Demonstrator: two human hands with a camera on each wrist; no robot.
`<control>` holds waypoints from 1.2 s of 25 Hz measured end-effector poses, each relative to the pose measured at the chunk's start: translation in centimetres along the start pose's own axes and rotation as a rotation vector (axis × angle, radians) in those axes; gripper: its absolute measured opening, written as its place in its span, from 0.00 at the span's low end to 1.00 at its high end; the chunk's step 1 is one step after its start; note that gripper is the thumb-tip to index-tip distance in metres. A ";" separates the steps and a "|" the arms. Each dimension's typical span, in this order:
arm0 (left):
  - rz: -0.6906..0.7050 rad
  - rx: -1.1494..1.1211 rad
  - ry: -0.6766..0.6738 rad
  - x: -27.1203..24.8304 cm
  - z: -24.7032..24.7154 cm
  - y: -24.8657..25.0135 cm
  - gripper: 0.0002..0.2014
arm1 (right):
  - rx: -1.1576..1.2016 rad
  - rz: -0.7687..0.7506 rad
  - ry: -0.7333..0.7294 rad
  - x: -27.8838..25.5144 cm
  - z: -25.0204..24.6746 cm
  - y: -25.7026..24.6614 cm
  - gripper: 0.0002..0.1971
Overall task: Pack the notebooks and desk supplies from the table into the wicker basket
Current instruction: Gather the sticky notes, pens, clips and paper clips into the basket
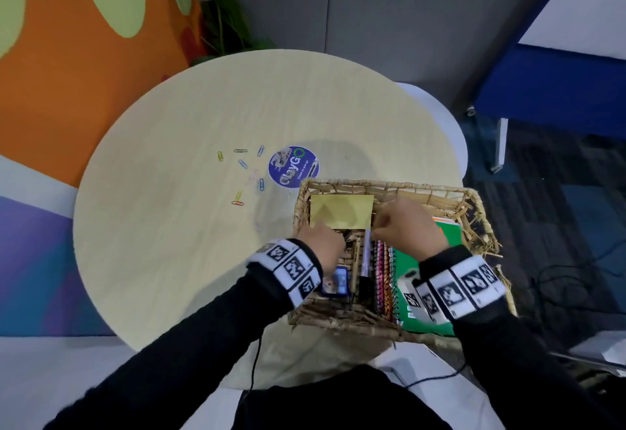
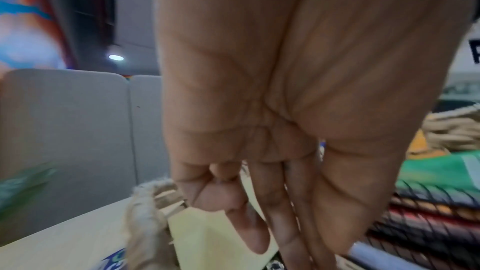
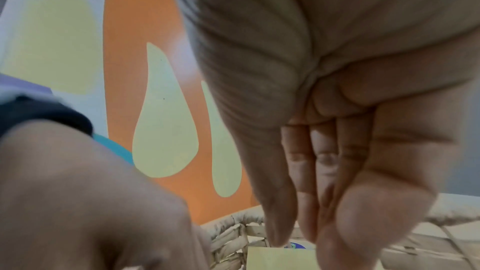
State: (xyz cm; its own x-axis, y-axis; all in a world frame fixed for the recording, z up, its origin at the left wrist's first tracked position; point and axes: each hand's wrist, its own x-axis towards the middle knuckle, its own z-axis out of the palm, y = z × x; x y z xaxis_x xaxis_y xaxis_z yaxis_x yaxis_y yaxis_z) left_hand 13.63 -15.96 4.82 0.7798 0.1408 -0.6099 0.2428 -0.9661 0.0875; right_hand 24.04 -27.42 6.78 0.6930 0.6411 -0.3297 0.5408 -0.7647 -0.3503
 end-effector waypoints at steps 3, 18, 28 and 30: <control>-0.028 0.199 -0.230 5.1 2.7 0.3 0.17 | 0.029 -0.025 0.001 -2.3 0.0 1.4 0.05; -0.364 -0.661 0.592 0.3 -0.4 -14.0 0.10 | 0.322 -0.235 0.146 -1.7 -1.4 -4.7 0.05; -0.579 -0.765 0.354 7.7 2.7 -22.0 0.12 | 0.266 -0.220 -0.034 1.5 3.1 -16.4 0.08; -0.580 -0.749 0.320 8.3 2.4 -22.6 0.12 | 0.266 -0.186 -0.067 2.7 4.7 -18.0 0.09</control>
State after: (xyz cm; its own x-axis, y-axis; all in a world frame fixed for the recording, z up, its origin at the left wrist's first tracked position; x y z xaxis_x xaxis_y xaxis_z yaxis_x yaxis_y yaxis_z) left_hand 13.29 6.49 -4.11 0.5175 0.7051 -0.4848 0.8502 -0.3596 0.3844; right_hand 13.95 -11.58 8.05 0.5568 0.7776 -0.2921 0.5055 -0.5963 -0.6237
